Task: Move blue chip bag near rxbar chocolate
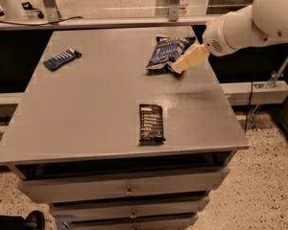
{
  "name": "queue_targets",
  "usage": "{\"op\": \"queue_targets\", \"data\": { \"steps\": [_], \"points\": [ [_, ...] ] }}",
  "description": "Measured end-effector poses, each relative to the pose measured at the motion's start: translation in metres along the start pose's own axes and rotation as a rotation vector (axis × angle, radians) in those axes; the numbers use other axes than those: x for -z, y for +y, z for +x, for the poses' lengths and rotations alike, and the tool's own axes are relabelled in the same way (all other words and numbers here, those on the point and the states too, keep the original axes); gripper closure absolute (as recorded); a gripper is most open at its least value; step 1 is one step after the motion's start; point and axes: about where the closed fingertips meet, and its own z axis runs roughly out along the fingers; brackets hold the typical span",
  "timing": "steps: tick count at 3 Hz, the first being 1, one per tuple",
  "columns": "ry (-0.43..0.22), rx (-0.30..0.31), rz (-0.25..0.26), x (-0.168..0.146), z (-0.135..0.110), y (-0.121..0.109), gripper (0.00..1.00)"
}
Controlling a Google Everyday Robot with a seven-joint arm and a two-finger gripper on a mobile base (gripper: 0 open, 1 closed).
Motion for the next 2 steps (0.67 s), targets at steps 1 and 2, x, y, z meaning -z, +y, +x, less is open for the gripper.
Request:
{"op": "queue_targets", "data": {
  "steps": [1, 2],
  "points": [
    [-0.048, -0.083, -0.022, -0.032, -0.002, -0.002, 0.00],
    [-0.064, -0.133, -0.044, -0.058, 0.007, -0.001, 0.00]
  ]
}}
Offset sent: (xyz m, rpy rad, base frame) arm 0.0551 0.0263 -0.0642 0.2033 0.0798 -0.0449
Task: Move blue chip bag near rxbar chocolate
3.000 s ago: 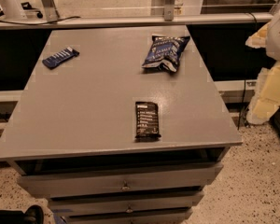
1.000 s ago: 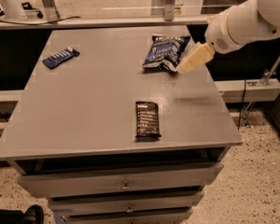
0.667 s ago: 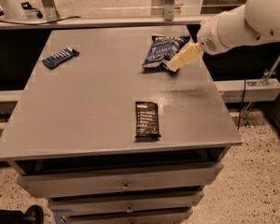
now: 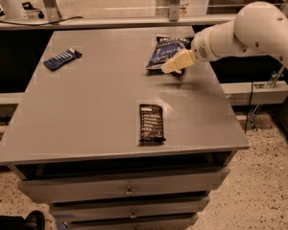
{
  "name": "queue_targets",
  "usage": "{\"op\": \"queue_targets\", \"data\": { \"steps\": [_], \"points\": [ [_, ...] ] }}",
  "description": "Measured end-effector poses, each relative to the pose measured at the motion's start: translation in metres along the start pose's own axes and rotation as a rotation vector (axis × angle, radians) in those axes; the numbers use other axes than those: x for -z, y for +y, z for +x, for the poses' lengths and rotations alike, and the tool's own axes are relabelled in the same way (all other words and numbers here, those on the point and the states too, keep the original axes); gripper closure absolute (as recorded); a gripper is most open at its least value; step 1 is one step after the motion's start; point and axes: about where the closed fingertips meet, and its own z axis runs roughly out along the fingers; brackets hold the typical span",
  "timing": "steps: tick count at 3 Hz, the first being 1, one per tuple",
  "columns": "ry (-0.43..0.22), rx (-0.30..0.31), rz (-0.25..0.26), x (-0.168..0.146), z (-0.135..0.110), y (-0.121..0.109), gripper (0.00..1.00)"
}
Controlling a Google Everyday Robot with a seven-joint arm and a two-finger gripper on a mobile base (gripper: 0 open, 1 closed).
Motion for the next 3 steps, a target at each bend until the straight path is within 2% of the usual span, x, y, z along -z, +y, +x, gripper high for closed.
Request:
{"op": "queue_targets", "data": {
  "steps": [1, 2, 3],
  "points": [
    [0.007, -0.038, -0.019, -0.0169, 0.0100, 0.0012, 0.19],
    [0.012, -0.065, -0.030, -0.0257, 0.0177, 0.0035, 0.43],
    [-0.009, -0.062, -0.038, -0.0211, 0.0146, 0.0079, 0.65]
  ]
}}
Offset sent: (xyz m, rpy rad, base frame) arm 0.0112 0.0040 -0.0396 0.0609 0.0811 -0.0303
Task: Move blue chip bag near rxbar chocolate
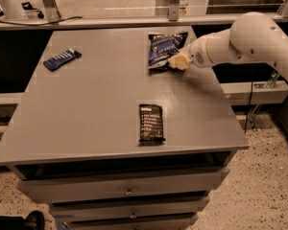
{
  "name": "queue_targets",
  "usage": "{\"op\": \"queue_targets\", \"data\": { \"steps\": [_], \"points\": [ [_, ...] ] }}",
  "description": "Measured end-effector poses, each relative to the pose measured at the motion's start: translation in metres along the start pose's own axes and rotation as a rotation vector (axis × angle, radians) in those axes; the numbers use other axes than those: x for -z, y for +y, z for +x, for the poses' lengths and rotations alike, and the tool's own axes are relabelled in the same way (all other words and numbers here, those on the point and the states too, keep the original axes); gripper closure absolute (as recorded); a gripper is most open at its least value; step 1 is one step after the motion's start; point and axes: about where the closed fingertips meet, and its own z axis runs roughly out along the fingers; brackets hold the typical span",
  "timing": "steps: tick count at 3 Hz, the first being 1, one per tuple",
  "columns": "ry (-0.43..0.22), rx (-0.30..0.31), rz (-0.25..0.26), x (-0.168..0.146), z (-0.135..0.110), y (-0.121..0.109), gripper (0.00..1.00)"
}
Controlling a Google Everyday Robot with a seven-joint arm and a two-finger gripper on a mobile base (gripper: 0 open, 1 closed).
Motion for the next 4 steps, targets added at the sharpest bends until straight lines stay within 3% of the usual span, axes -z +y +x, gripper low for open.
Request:
{"op": "queue_targets", "data": {
  "steps": [1, 2, 3, 4],
  "points": [
    [-0.035, 0.002, -0.017, 0.014, -0.005, 0.009, 0.89],
    [-0.059, 0.032, -0.047, 0.040, -0.012, 0.018, 1.00],
    [-0.029, 0.109, -0.099, 0.072, -0.001, 0.028, 1.00],
    [0.045, 0.165, -0.177, 0.103, 0.035, 0.038, 1.00]
  ]
}}
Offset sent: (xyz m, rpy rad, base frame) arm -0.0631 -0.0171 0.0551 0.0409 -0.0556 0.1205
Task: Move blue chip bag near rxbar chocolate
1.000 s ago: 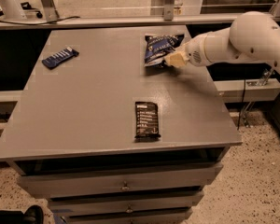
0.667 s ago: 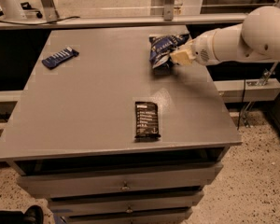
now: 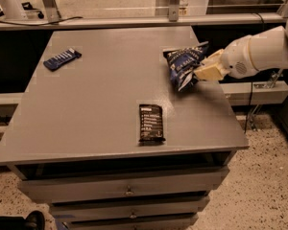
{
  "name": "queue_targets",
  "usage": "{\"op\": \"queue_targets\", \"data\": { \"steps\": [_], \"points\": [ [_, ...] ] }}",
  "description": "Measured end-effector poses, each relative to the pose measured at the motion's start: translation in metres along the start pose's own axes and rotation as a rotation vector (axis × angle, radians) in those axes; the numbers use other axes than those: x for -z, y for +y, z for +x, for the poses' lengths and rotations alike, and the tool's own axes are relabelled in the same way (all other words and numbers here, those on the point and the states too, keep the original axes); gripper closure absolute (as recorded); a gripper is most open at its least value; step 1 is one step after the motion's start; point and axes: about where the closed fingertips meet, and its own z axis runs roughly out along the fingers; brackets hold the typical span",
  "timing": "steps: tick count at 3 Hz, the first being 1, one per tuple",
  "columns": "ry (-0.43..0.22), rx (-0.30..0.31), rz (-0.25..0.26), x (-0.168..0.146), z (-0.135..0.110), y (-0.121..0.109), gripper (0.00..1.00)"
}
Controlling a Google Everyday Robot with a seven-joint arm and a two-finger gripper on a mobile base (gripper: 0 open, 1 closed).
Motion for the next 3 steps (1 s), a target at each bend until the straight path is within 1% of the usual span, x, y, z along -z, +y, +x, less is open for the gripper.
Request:
{"op": "queue_targets", "data": {
  "steps": [1, 2, 3],
  "points": [
    [0.055, 0.040, -0.098, 0.021, 0.028, 0.028, 1.00],
    [0.080, 0.072, -0.210, 0.033, 0.041, 0.065, 1.00],
    [0.073, 0.113, -0.316, 0.044, 0.035, 0.101, 1.00]
  ]
}}
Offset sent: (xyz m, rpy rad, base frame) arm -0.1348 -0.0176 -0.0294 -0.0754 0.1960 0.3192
